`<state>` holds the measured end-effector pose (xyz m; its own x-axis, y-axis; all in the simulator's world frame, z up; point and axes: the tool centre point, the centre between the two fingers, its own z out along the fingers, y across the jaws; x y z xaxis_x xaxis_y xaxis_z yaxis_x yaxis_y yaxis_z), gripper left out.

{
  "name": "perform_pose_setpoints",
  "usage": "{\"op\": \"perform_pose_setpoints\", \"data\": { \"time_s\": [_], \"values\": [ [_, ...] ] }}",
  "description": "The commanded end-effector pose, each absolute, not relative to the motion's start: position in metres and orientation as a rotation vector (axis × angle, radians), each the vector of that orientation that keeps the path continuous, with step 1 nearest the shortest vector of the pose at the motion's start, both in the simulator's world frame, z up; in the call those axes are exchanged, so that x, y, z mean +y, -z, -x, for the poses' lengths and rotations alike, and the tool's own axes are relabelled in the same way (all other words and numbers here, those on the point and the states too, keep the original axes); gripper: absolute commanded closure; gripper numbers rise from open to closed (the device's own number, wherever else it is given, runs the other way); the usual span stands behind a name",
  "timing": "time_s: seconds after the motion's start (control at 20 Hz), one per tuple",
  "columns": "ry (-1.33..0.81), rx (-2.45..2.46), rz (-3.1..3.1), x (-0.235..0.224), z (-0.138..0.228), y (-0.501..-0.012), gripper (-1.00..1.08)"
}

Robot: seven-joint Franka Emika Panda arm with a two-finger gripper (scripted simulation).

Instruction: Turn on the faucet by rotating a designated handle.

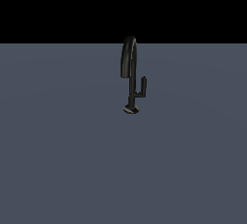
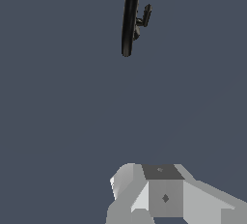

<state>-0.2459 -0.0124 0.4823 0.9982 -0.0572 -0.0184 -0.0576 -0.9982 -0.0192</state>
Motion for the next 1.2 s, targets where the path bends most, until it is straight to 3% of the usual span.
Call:
{"op": "perform_pose_setpoints", "data": {
  "time_s": [0.0, 1.15],
  "values": [
    [-0.047, 0.111, 3.106, -0.012, 0.240, -0.482, 1.08],
    [-0.398, 0.530, 2.741, -0.016, 0.116, -0.453, 1.08]
  ]
}}
